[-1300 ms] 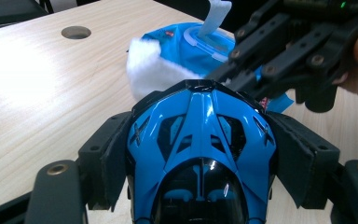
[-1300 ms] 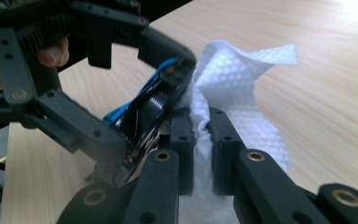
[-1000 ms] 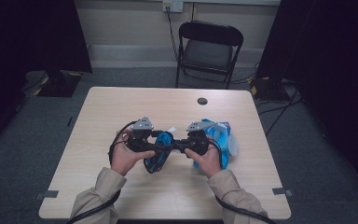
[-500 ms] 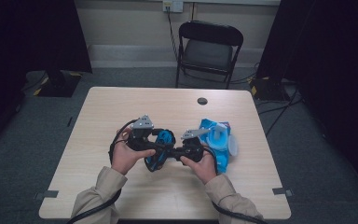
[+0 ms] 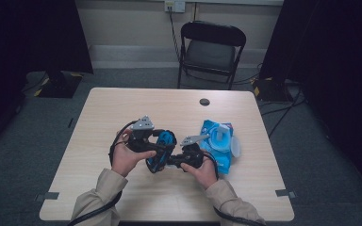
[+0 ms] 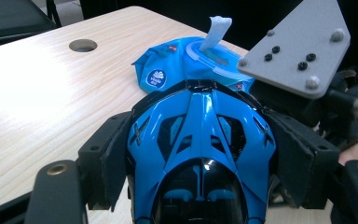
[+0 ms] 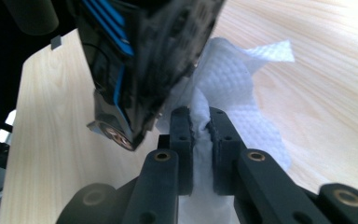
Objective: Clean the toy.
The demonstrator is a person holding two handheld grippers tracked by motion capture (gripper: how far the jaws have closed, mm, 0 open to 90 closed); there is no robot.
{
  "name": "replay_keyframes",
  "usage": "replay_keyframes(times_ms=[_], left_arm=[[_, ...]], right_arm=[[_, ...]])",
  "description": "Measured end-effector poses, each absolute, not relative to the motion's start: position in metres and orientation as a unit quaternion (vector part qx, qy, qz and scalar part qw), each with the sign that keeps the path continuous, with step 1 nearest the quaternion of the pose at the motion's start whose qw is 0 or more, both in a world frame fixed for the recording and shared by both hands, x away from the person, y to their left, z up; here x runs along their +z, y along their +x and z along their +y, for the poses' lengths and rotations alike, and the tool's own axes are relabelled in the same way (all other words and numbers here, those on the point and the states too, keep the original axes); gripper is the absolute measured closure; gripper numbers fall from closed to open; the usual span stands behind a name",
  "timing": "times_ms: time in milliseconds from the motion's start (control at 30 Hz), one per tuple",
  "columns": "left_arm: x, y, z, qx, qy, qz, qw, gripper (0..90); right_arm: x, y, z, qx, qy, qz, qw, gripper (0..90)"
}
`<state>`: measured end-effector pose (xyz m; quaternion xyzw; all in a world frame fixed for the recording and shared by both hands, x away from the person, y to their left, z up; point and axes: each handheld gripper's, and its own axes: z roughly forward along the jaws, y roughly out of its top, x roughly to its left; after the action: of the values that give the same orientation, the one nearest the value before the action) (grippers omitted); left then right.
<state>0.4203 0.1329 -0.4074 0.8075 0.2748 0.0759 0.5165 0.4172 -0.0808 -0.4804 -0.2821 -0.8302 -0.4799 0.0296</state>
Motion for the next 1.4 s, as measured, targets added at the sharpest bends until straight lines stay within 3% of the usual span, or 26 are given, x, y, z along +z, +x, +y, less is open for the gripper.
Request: replay_keyframes(times_ms=[600,1400], left_arm=[[-0.408,0.419,0.138,0.083,0.814,0.274,0.505,26.2],[-0.411,0.421,0.135,0.073,0.817,0.278,0.501,26.2]], right_arm=[[-0.429,0.437,-0.129,-0.512,-0.31,-0.8,-0.038,82.3],[-0.416,0.432,-0.112,-0.526,-0.282,-0.802,-0.026,82.3]])
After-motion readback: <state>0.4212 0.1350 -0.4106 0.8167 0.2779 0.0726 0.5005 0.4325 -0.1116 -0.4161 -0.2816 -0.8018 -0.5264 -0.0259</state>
